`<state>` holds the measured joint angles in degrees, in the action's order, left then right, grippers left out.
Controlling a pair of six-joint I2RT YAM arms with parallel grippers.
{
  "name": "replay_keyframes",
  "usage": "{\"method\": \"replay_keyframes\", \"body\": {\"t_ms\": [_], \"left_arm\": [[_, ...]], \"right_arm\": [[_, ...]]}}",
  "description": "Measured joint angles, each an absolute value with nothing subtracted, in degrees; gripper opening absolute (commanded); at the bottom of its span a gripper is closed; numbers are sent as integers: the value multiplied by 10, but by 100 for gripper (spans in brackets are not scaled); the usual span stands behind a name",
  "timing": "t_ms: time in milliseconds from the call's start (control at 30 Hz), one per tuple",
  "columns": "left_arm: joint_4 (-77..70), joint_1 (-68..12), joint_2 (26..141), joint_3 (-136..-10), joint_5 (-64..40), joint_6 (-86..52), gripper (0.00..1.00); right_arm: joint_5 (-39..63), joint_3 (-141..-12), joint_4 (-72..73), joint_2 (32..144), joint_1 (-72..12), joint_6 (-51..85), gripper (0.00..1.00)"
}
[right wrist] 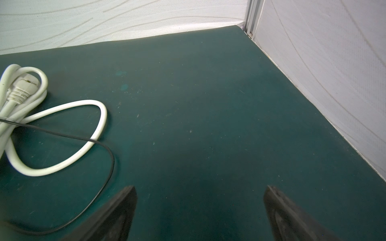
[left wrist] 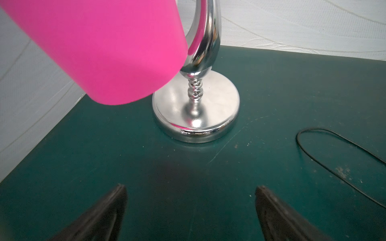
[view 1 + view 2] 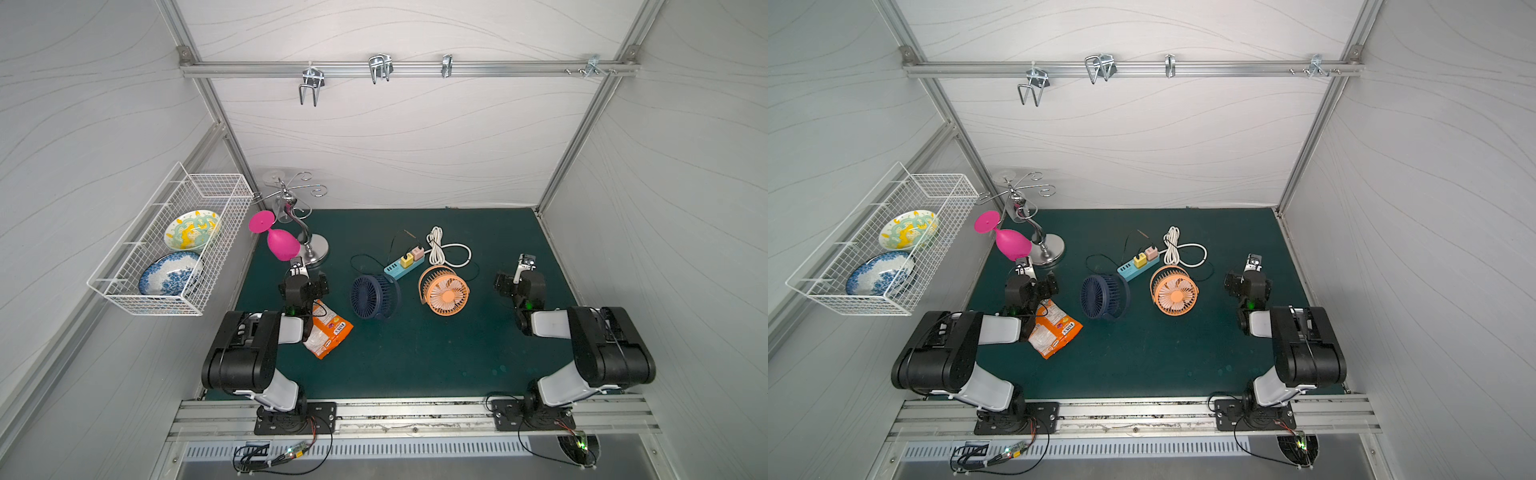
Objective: Unplug the desk fan from the power strip
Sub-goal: Move the fan to the center of the board.
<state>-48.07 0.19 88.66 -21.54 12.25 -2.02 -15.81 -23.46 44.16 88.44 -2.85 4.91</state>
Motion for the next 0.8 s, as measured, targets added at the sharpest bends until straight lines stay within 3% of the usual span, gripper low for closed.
{"method": "replay_keyframes", "body": {"t_ms": [367, 800], "left_arm": [[-473, 2, 886, -218, 123, -20, 100], [-207, 1, 750, -341, 139, -84, 100]], "right_arm": [[-152, -244, 419, 881, -29, 45, 99], [-137, -355, 216, 741, -18, 93, 99]]}}
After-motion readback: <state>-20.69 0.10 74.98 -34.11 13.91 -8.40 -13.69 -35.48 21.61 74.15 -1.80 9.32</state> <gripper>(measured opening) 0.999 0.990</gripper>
